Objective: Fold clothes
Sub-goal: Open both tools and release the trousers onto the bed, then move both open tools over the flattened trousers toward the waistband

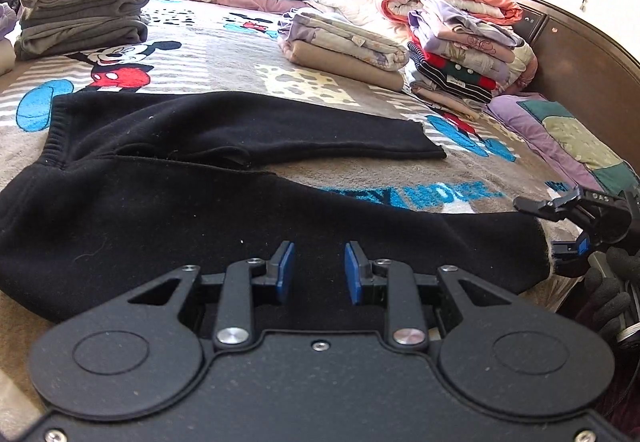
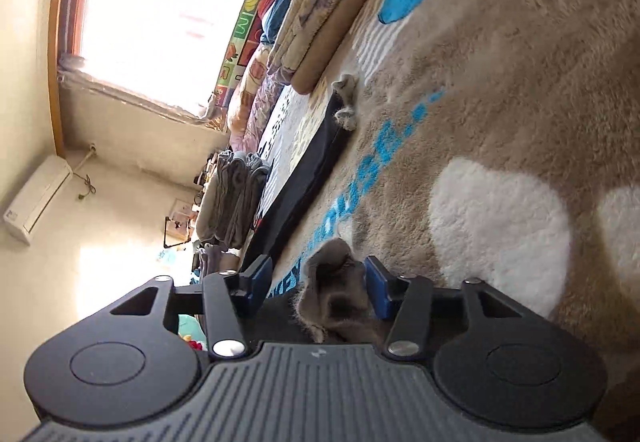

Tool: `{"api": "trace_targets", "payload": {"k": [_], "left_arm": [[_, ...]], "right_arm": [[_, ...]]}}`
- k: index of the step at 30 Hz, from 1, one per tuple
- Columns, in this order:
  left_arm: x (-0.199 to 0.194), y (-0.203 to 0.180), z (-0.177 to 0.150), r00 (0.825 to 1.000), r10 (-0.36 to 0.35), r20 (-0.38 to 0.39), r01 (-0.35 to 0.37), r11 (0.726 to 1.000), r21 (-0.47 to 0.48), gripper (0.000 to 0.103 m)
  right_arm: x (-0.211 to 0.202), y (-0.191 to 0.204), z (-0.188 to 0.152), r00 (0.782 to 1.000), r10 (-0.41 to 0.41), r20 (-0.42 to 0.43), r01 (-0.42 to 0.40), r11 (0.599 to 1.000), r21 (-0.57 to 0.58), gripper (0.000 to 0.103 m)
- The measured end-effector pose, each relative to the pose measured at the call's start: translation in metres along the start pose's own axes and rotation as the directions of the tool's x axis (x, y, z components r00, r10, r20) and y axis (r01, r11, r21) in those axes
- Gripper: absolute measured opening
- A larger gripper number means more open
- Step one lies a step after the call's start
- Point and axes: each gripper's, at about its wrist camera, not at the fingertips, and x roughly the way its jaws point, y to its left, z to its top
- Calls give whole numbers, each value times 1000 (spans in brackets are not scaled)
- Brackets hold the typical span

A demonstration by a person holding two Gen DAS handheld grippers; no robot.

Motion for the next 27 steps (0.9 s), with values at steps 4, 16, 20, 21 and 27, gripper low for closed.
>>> {"api": "trace_targets", "payload": {"k": [4, 16, 20, 21, 27], "left_arm": [[7, -3, -2, 999, 13, -31, -13, 1000, 17, 24], [4, 1, -4, 997, -11, -81, 13, 1000, 21, 34], [-8, 5, 0, 1000, -3, -10, 3, 1000, 15, 34], [-11, 7, 1, 1000, 6, 13, -6, 1000, 1, 34], [-21, 45, 7, 978, 205, 37, -198, 970, -142, 34]], "right_arm": [[5, 5, -4, 1000, -26, -13, 26, 998, -49, 18], [-19, 30, 16, 968, -187, 166, 228, 933, -278, 7], [-29, 35, 8, 961, -172, 216, 235, 922, -308, 12], [-28, 44, 4, 961, -160, 224, 234, 902, -361, 12], [20, 89, -37, 976, -196, 89, 205, 711, -673, 19]]}}
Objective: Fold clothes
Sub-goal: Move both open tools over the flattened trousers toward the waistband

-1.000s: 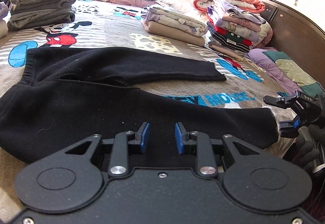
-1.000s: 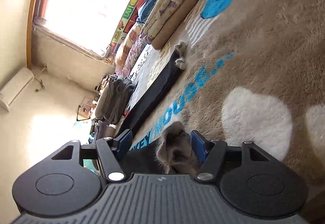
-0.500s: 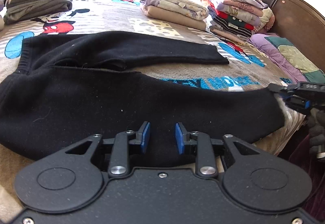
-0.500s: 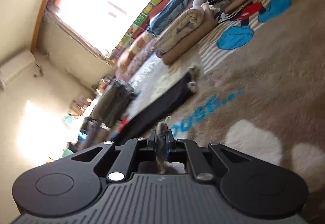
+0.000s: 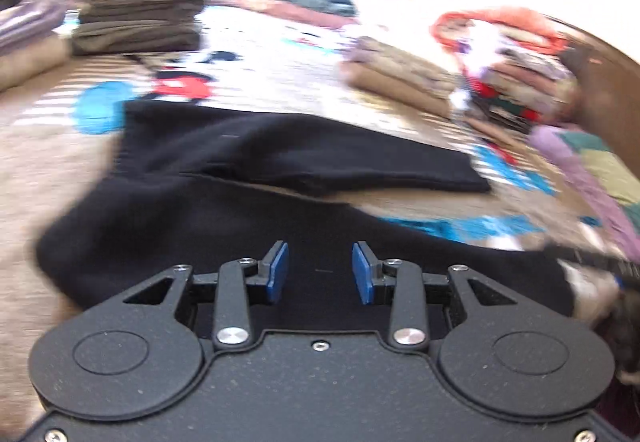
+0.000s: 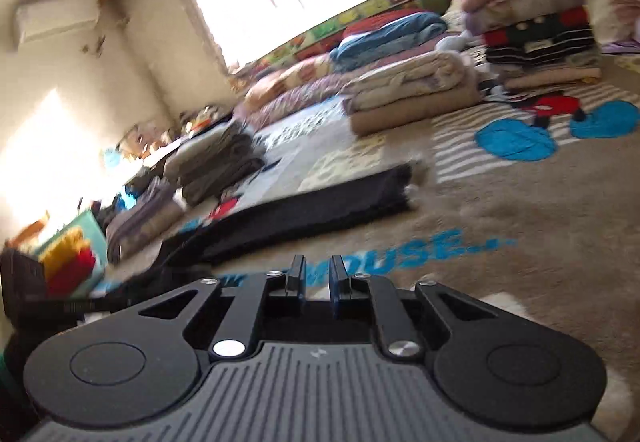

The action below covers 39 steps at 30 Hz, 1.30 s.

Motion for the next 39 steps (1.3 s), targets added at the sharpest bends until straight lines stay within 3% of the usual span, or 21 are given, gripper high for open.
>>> {"api": "trace_targets", "payload": {"k": [3, 6, 7, 11, 15, 17, 19, 21, 23, 26, 29, 33, 36, 39], "left_arm": [[-17, 37, 6, 996, 65, 60, -57, 990, -132, 34], [-36, 74, 12, 985, 123, 121, -88, 961, -262, 33], [-40, 77, 13, 982, 129, 137, -89, 960, -266, 34], [-41, 59, 9, 985, 105, 140, -83, 985, -150, 34], [-30, 38, 4, 995, 31, 97, -27, 999, -41, 34], [-19, 35, 1, 996, 71, 48, -71, 997, -14, 34], [-6, 45, -2, 994, 102, -50, -103, 994, -20, 35], [-13, 54, 0, 997, 68, -45, -70, 995, -64, 35], [-28, 61, 4, 998, 52, 19, -50, 993, -104, 35], [-41, 74, 10, 993, 69, 91, -56, 989, -140, 35], [-36, 89, 28, 992, 93, 90, -79, 985, -150, 35], [-22, 107, 64, 993, 73, 91, -62, 991, -118, 39], [5, 117, 85, 999, 22, 30, -20, 996, -88, 42], [34, 126, 99, 1000, -4, -20, 2, 997, -81, 42]], "right_arm": [[23, 4, -11, 984, -128, -127, 123, 991, -45, 20], [18, 9, -9, 978, -182, -103, 176, 982, -68, 22], [17, 15, -8, 981, -177, -82, 170, 981, -91, 26], [28, 51, -8, 994, -109, -22, 101, 969, -223, 29], [61, 105, -12, 998, -12, -63, -14, 918, -396, 28], [79, 128, -13, 995, 20, -93, -61, 887, -458, 27], [96, 142, -9, 995, 25, -100, -70, 875, -480, 27], [116, 144, -5, 986, -26, -166, -54, 885, -462, 31], [130, 139, -7, 965, -72, -254, -49, 897, -439, 36], [119, 132, -4, 969, -43, -245, -62, 911, -408, 36], [103, 122, 6, 977, -18, -212, -64, 926, -372, 38], [100, 80, 30, 986, -57, -156, 13, 964, -267, 38], [103, 51, 48, 987, -100, -129, 71, 975, -213, 39], [113, 29, 61, 981, -143, -128, 117, 975, -188, 50]]}}
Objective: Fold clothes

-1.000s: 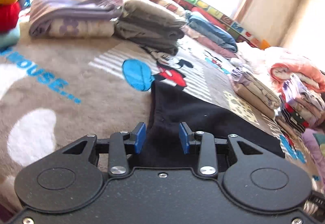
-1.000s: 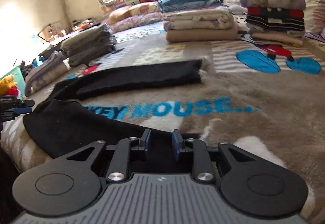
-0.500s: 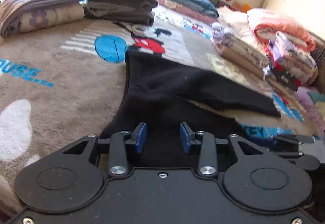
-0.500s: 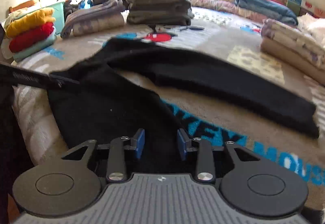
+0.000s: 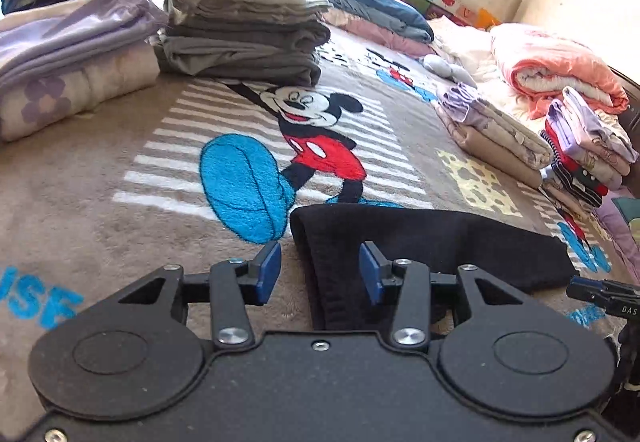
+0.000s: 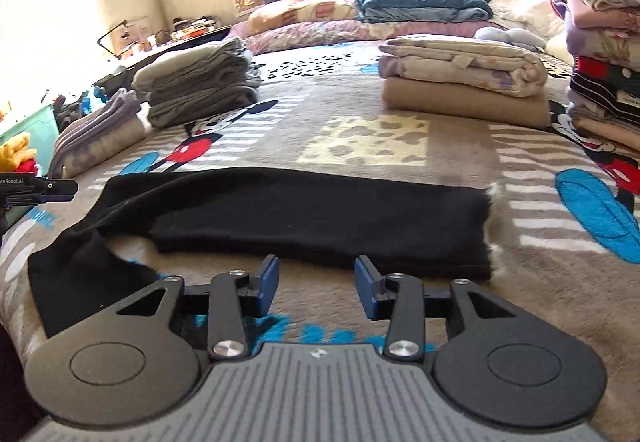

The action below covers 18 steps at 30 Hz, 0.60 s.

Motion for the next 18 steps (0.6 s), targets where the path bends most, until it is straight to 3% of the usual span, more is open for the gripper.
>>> {"api": "trace_targets", "payload": {"k": [5, 8, 11, 14, 18], "left_arm": [[27, 1, 2, 998, -42, -44, 43, 999, 13, 34], [33, 1, 6, 999, -36, -27, 37, 999, 20, 19], [30, 12, 10, 996, -90, 8, 90, 995, -39, 5], [28, 22, 14, 992, -117, 37, 120, 988, -93, 5], [35, 31, 9, 992, -123, 20, 125, 981, -147, 5]], "right_arm": [[14, -31, 12, 998, -55, -7, 56, 998, 38, 52], [18, -63, 15, 997, -79, 5, 77, 985, 154, 54], [21, -94, 14, 996, -92, 23, 82, 959, 273, 66], [28, -105, 11, 998, -56, 18, 47, 949, 312, 71], [33, -110, 13, 1000, -25, 10, 21, 950, 312, 72]]}}
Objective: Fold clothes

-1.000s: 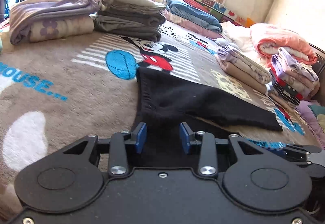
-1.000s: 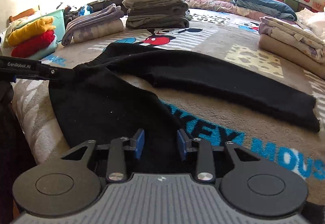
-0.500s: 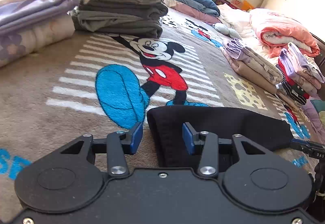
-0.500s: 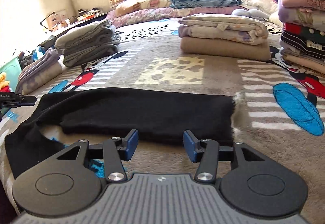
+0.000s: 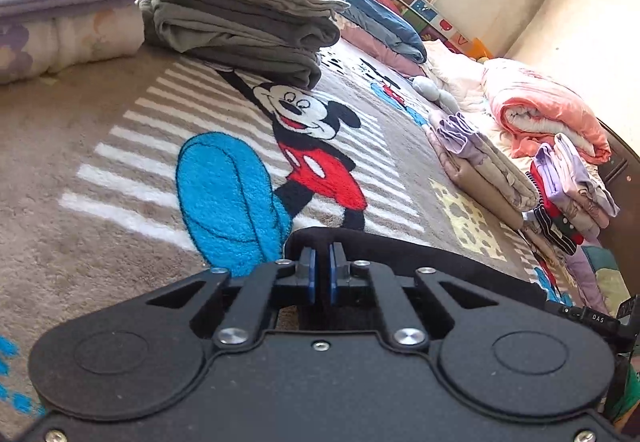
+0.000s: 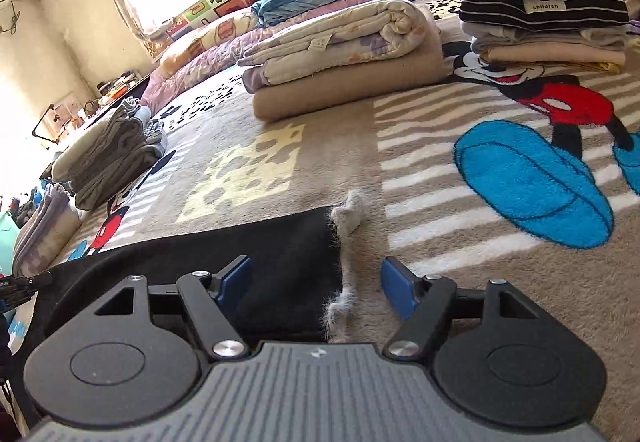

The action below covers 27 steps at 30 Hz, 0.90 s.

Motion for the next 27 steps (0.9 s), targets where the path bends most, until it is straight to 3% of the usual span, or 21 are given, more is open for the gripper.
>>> {"api": "trace_targets", "payload": {"k": [4, 5, 8, 14, 16, 18, 20, 21, 23, 25, 27], "left_arm": [[3, 3, -3, 1000, 0, -11, 0, 1000, -18, 4], [4, 5, -4, 1000, -2, -12, 1, 1000, -25, 4], [0, 6, -4, 1000, -11, -6, 11, 999, -35, 4], [-10, 10, -2, 999, -45, 5, 45, 997, -64, 4], [-3, 12, -2, 999, -35, -19, 34, 997, -65, 4], [1, 10, -3, 999, -15, -32, 14, 999, -47, 5], [0, 10, -2, 999, -24, -28, 23, 999, -49, 5], [-1, 11, -2, 999, -31, -27, 30, 998, -54, 5], [-3, 13, -2, 999, -44, -26, 43, 997, -64, 5], [-4, 12, -2, 998, -51, -26, 49, 997, -67, 5], [-3, 11, -3, 998, -53, -28, 51, 996, -67, 5]], "right_arm": [[-1, -8, 1, 1000, 19, -1, -19, 999, 42, 54], [0, -10, 0, 999, 33, -3, -33, 998, 54, 41], [2, -15, -3, 996, 85, -15, -84, 992, 90, 12], [-49, -10, 6, 987, 118, 111, -129, 987, 98, 10], [-48, -21, 5, 996, 31, 86, -39, 995, 87, 10], [-36, -41, 0, 999, 0, 39, -6, 990, 144, 12], [-37, -44, -1, 999, -18, 44, 11, 988, 153, 17], [-38, -42, -1, 999, -8, 51, 0, 988, 153, 23], [-38, -37, -2, 998, 39, 49, -47, 986, 162, 64], [-33, -35, -6, 995, 94, 18, -96, 978, 187, 67], [-28, -30, -10, 995, 97, -9, -93, 978, 184, 67]]}}
